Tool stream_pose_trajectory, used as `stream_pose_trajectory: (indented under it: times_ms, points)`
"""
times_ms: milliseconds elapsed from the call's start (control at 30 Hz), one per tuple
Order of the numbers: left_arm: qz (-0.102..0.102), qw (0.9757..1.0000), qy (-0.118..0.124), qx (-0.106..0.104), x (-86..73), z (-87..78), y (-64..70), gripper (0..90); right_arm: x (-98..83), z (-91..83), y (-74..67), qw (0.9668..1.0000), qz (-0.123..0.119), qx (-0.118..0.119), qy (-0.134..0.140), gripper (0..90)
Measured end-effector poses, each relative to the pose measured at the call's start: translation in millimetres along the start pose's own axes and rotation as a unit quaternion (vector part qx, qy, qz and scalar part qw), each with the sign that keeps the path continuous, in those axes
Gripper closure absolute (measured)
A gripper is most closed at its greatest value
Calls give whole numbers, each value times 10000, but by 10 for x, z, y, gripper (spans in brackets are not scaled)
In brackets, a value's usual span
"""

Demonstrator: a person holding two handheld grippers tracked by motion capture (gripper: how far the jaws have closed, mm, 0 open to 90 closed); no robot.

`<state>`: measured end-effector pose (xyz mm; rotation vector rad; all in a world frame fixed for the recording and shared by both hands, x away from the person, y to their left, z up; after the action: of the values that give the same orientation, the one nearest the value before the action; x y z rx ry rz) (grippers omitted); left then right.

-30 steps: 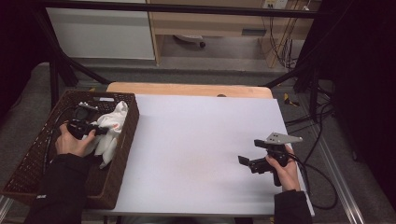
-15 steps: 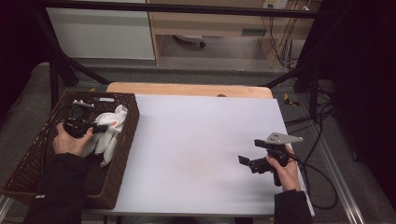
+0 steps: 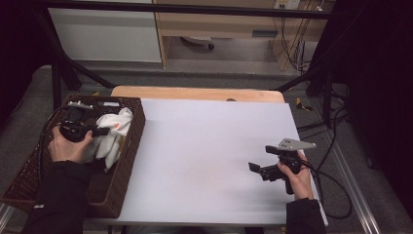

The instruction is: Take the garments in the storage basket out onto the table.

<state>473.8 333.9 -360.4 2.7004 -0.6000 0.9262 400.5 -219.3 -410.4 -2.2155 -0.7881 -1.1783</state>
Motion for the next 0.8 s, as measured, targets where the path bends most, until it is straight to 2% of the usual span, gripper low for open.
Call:
stream_pose_trajectory:
  times_ms: [400,800]
  points:
    - [130,9998,177,-24,55,-200,27,702,2,-2,0,10000,6,-7,8,6]
    - [131,9993,310,-146,86,-390,30,702,3,-2,-3,10000,10,0,14,7]
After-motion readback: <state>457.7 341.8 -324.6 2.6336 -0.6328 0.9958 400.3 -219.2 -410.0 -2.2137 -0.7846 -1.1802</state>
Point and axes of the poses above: each handheld gripper's, and its own axes: z roughly forward along the jaws, x roughly out of its top, y roughly to its right, the point moved 5 cm from there along z, roughly forward along the jaws
